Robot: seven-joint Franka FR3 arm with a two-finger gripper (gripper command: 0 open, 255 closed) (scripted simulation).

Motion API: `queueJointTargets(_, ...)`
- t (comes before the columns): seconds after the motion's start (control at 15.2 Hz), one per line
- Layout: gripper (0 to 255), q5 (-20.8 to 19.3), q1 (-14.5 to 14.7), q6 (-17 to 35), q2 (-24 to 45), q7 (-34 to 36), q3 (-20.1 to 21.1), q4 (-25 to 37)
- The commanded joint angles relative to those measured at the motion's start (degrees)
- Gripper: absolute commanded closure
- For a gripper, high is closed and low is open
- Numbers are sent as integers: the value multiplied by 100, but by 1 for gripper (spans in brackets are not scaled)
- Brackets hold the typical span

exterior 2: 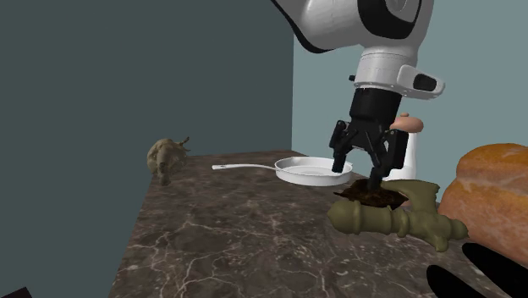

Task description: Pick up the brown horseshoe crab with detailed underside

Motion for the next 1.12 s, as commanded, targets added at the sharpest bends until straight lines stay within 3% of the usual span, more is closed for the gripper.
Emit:
queueJointTargets(0.0, 0, 61, -36, 21, 223, 62, 5, 176)
queueJointTargets(0.53, 0, 109, -40, 402, 433, 0, 31, -1)
queueJointTargets(0.59, 255, 108, -34, 412, 420, 3, 31, -23)
queueJointTargets(1.06, 255, 107, -43, 403, 422, -6, 28, -14)
